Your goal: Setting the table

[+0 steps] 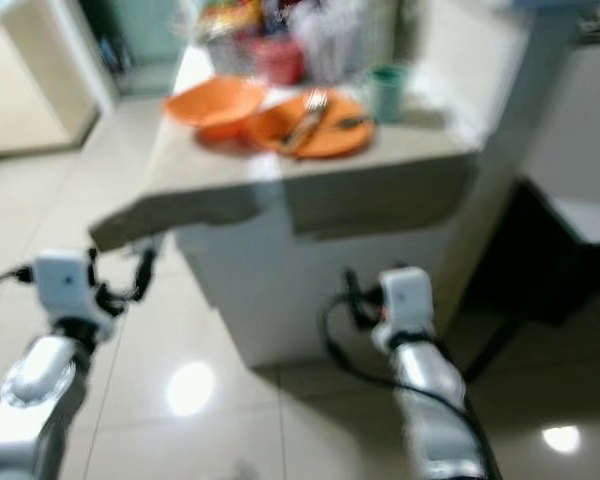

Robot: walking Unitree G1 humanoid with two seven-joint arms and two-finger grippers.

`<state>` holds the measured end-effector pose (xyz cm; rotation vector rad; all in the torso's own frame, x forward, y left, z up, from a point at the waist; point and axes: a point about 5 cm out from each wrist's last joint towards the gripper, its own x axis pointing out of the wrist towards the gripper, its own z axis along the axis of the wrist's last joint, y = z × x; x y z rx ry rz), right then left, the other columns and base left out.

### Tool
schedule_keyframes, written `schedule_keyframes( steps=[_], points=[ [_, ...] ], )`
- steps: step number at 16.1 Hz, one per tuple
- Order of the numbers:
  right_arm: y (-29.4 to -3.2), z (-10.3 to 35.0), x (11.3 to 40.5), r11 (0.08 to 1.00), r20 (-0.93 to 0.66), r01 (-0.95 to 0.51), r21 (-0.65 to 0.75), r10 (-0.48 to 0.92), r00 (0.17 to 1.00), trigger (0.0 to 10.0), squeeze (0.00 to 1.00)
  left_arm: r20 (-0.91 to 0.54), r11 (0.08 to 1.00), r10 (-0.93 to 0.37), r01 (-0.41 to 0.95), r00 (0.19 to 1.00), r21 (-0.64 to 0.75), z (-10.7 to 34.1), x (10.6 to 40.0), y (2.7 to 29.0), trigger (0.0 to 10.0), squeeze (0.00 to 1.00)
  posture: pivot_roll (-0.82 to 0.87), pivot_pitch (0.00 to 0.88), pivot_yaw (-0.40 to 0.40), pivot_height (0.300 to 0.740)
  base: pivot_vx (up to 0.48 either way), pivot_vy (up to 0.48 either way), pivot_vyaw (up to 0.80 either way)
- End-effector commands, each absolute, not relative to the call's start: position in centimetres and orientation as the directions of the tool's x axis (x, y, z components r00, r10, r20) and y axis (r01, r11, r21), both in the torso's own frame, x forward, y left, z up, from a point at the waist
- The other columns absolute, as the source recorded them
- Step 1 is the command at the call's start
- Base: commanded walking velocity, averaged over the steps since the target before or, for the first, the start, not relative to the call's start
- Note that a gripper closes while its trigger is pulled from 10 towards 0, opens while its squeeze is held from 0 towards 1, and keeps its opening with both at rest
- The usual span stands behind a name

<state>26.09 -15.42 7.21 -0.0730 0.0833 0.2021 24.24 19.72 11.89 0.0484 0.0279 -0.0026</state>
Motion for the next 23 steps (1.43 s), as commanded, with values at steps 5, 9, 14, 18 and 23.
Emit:
schedule_keyframes(
  steps=[5,9,14,18,23],
  points=[
    [-15.8,7.4,26.2,0.976,-0.071,-0.198,-0.091,0.192,0.979,10.0,0.00,0.008,0.999,-0.017,0.017,1.000,0.050,12.6,24.4,19.4,10.0,0.00,-0.11,0.027,0.100,0.740,0.480,0.000,0.00],
    [-15.8,8.6,26.7,0.978,-0.012,-0.175,-0.115,0.175,0.984,10.0,0.00,0.032,0.999,-0.014,0.013,0.999,0.041,13.0,24.7,19.5,10.0,0.00,-0.11,0.014,0.103,0.740,0.470,0.000,0.00],
    [-16.6,13.1,27.7,0.985,0.215,-0.049,-0.167,0.085,0.973,10.0,0.00,0.089,0.996,-0.055,0.048,0.994,0.078,13.9,24.8,18.5,10.0,0.00,-0.12,0.010,0.104,0.740,0.275,0.000,0.00],
    [-16.1,14.8,28.0,0.985,0.269,-0.047,-0.163,0.091,0.959,10.0,0.00,0.090,0.997,-0.052,0.047,0.995,0.058,14.2,25.2,18.1,10.0,0.00,-0.12,0.012,0.108,0.740,0.000,0.000,0.00],
    [-16.4,14.3,28.3,0.991,0.229,-0.031,-0.130,0.061,0.971,10.0,0.00,0.107,0.999,-0.033,0.032,0.994,0.009,15.5,26.0,18.7,10.0,0.00,-0.12,0.010,0.112,0.740,0.000,0.000,0.00]
  ],
)
